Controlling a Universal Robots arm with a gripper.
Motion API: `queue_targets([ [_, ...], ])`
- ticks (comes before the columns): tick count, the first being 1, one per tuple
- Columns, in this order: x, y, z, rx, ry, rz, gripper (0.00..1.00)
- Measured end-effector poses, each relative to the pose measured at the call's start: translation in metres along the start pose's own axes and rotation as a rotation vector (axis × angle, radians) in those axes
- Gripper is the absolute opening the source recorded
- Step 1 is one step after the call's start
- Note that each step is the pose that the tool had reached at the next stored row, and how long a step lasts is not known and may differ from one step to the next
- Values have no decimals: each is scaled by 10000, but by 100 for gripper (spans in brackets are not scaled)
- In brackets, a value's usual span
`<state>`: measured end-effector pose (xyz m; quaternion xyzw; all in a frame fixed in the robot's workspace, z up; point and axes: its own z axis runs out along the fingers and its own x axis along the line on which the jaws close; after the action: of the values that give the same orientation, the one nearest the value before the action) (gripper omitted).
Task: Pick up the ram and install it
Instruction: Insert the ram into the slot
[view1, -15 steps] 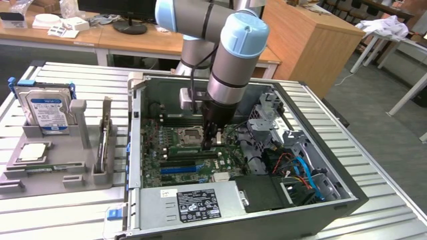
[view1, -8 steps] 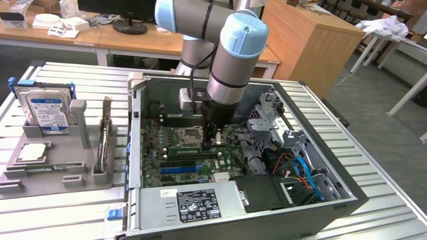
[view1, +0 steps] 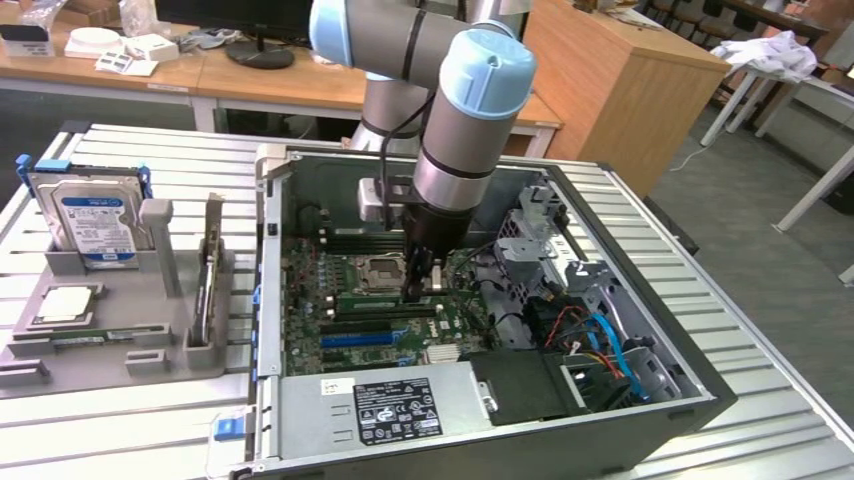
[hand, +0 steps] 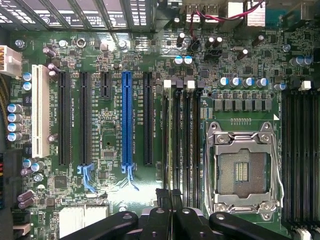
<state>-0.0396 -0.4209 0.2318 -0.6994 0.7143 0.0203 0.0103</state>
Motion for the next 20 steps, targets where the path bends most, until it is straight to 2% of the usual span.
queue_targets([
  [20,-5,0,23,1,-1,0,12],
])
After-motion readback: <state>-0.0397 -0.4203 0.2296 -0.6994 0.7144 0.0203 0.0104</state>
